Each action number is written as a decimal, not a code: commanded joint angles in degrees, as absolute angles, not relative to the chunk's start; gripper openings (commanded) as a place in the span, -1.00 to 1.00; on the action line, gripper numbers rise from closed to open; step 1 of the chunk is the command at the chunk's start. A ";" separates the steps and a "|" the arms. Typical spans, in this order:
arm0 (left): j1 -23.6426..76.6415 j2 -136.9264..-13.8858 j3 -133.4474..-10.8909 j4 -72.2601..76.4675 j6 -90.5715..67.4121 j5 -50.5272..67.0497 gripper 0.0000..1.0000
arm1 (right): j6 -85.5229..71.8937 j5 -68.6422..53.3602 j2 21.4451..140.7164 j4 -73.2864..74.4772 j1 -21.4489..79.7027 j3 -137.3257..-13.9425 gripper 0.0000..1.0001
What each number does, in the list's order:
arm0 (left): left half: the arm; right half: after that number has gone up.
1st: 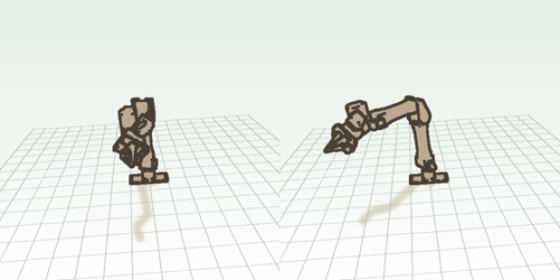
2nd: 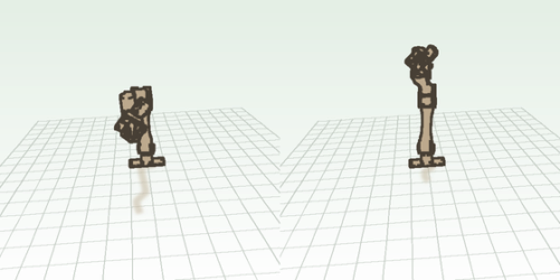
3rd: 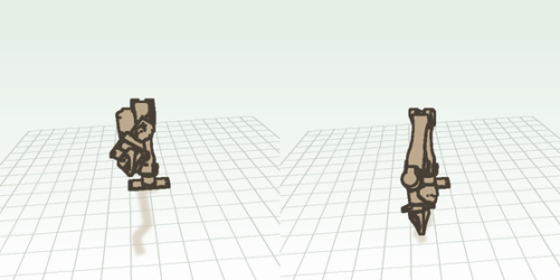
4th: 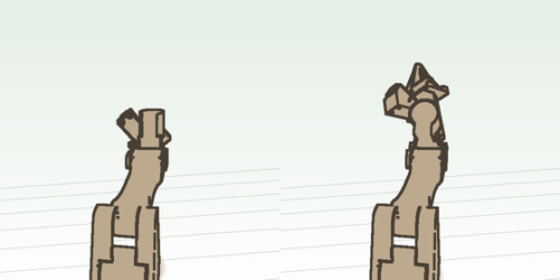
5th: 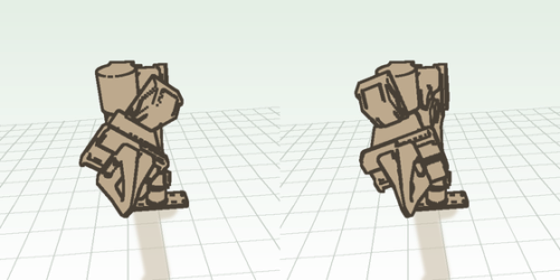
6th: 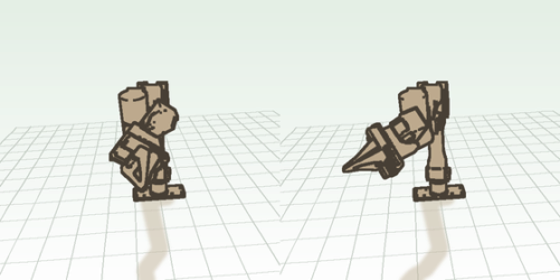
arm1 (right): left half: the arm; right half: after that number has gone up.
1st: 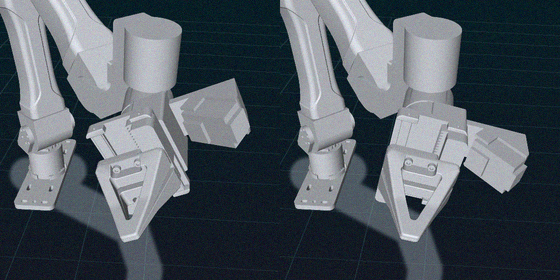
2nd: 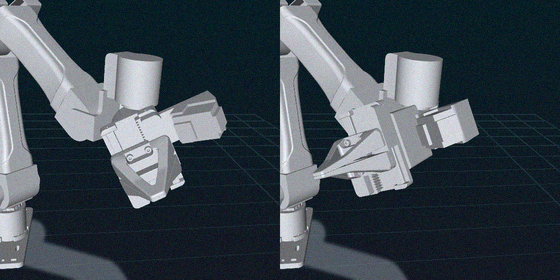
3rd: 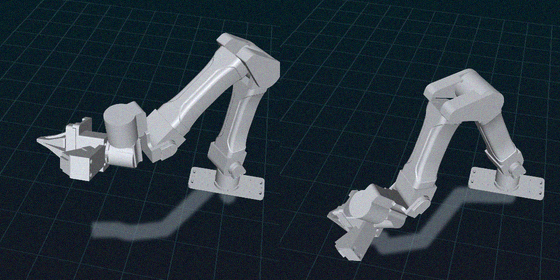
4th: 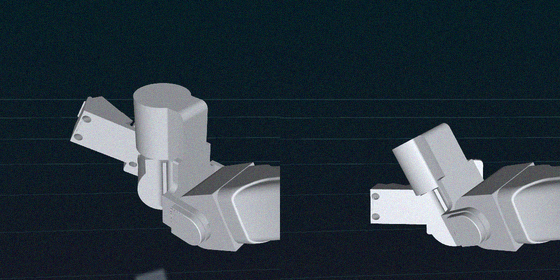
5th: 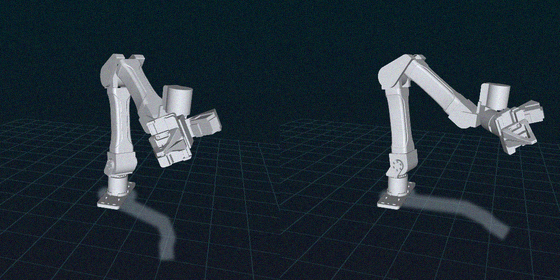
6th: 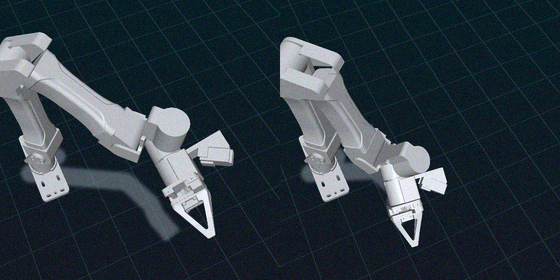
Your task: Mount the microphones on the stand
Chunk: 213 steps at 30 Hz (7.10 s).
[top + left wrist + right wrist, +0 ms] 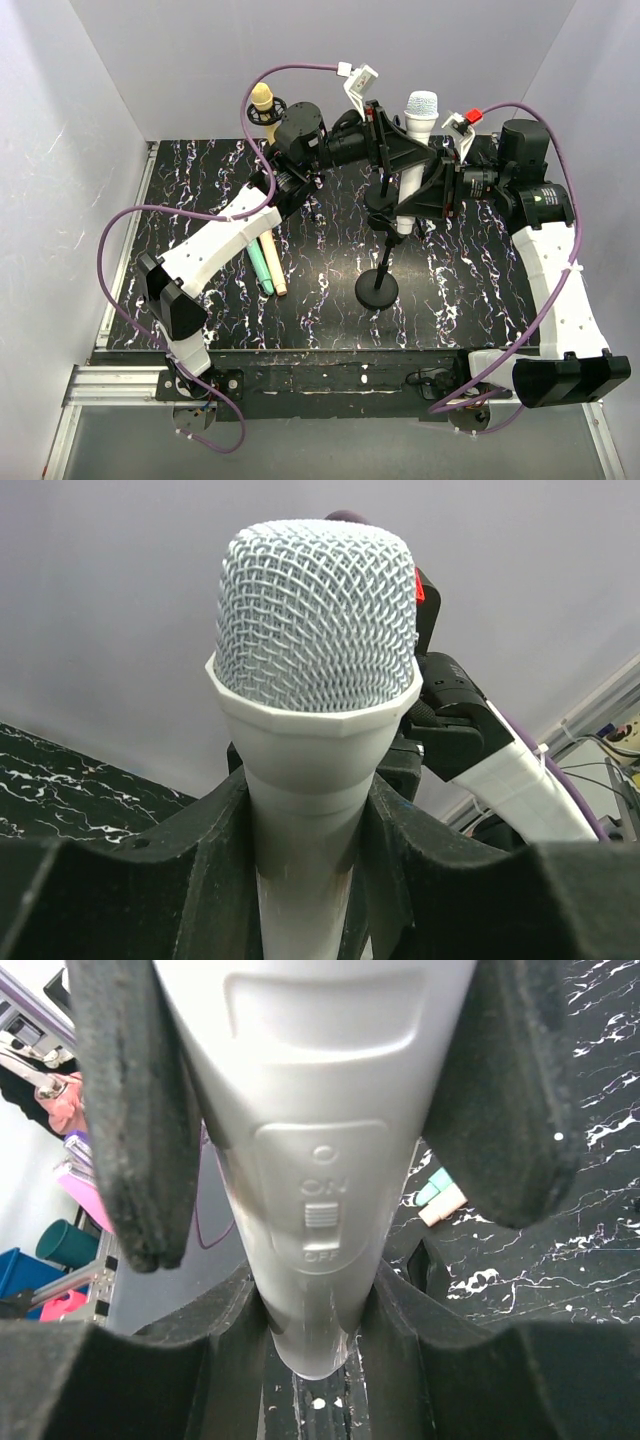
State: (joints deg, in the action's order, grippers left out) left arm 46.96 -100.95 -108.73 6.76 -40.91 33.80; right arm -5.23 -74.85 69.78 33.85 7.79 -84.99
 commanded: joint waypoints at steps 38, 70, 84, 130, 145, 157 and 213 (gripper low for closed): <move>46.32 -67.41 -81.21 -13.81 1.93 25.49 -1.00 | 45.26 -61.96 66.09 48.96 10.72 -75.50 0.82; 45.88 -87.80 -79.81 15.28 -8.43 41.75 -1.00 | 38.16 -69.16 64.51 41.58 10.37 -69.70 -0.91; 45.97 -87.54 -72.60 23.47 -15.38 41.31 -1.00 | 28.21 -70.66 62.32 32.87 9.40 -64.07 -0.50; 45.79 -50.81 -44.05 12.65 -17.93 12.57 0.96 | 26.82 -74.54 49.49 30.95 -7.29 -44.93 0.79; 54.05 -59.39 -19.17 40.83 -13.90 4.14 0.96 | 22.94 -65.22 49.66 22.24 -12.13 -35.33 0.85; 59.32 -89.89 -26.18 70.91 -5.63 0.79 0.96 | 23.20 -65.13 49.83 22.15 -14.15 -35.33 0.87; 37.21 -67.69 -39.72 41.15 -1.41 -0.54 -1.00 | 25.31 -64.51 51.68 23.29 -14.77 -35.95 0.88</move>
